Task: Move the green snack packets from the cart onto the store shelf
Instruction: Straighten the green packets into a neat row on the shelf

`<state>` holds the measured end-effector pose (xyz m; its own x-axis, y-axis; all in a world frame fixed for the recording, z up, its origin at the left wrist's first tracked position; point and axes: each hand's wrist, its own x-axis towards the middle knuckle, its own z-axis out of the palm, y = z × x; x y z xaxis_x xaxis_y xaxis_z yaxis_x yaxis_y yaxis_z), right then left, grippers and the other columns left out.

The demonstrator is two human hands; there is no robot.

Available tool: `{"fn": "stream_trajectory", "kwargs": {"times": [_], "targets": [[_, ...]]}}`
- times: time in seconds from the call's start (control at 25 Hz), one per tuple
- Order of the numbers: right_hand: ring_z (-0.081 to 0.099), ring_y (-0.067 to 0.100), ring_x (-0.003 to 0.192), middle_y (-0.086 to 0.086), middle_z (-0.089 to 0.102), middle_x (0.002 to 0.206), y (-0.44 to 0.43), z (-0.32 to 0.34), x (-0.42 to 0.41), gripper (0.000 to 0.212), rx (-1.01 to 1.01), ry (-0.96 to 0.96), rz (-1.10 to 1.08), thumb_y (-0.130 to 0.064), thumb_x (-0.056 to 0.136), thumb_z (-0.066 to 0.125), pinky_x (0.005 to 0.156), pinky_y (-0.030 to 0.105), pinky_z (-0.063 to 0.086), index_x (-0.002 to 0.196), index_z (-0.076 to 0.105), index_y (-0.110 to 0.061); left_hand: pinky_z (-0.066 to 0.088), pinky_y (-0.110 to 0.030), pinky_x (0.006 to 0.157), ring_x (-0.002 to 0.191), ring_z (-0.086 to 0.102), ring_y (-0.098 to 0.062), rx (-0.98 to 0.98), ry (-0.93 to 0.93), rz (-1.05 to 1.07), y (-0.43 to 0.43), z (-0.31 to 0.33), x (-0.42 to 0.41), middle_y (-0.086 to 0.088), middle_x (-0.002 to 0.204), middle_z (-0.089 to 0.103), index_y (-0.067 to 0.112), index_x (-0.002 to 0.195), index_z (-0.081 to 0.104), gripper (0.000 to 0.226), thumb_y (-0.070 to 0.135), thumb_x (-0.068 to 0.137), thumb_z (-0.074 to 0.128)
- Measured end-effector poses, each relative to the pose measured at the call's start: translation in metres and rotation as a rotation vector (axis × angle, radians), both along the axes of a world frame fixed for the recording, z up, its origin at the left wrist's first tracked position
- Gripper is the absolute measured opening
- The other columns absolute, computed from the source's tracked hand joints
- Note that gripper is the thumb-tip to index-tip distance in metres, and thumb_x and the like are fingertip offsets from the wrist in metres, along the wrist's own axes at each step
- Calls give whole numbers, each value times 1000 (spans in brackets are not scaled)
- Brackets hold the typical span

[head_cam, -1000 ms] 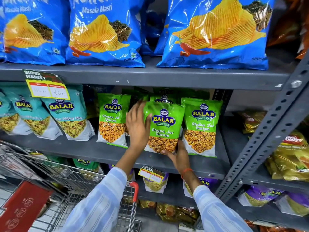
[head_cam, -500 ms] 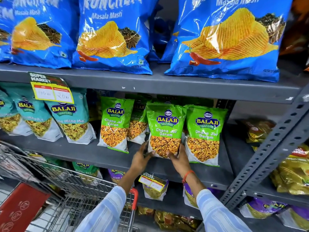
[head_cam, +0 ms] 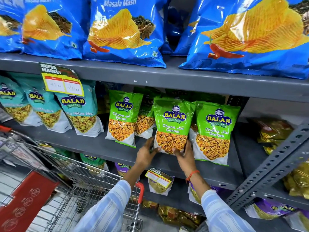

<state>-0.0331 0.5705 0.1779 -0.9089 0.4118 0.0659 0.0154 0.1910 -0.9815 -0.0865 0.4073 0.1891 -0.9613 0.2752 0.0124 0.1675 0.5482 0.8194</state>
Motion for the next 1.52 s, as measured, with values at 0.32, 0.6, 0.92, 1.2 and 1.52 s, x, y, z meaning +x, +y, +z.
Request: {"fn": "stream_trajectory", "kwargs": {"times": [0.32,0.6,0.92,1.2,1.52], "targets": [[32,21,138,12,36,148,-31,19,18,65,255,214,-311,-7,84,63,114,29,27,140,31,-3,50,-37,82,114,59,-33,36,129,34,4,5,11,-17,127,61,12,138,33,56,25,89,56],[54,18,106,14,60,111,-82,50,-12,25,429,430,-11,-6,84,59,94,24,44,109,58,-3,40,-35,86,104,49,-27,150,439,376,-27,30,-1,-14,112,55,12,122,46,35,25,91,52],[56,36,110,21,59,110,-145,37,-107,41,141,-130,277,-6,79,67,91,40,44,116,51,5,33,-40,109,132,38,-38,84,41,385,-135,16,-85,-25,143,40,-4,137,31,57,16,89,57],[59,23,109,10,63,118,-146,13,-88,69,70,-60,150,-19,58,84,95,29,47,118,53,-2,43,-1,69,88,59,2,385,31,238,-130,1,-55,-15,105,60,-7,109,51,27,-1,84,60],[57,27,116,18,57,129,-123,13,-64,75,11,-79,150,-4,69,78,97,37,46,131,35,-2,49,-19,84,95,62,-8,526,-11,231,-108,39,-43,-9,111,65,9,112,57,25,17,88,60]]}}
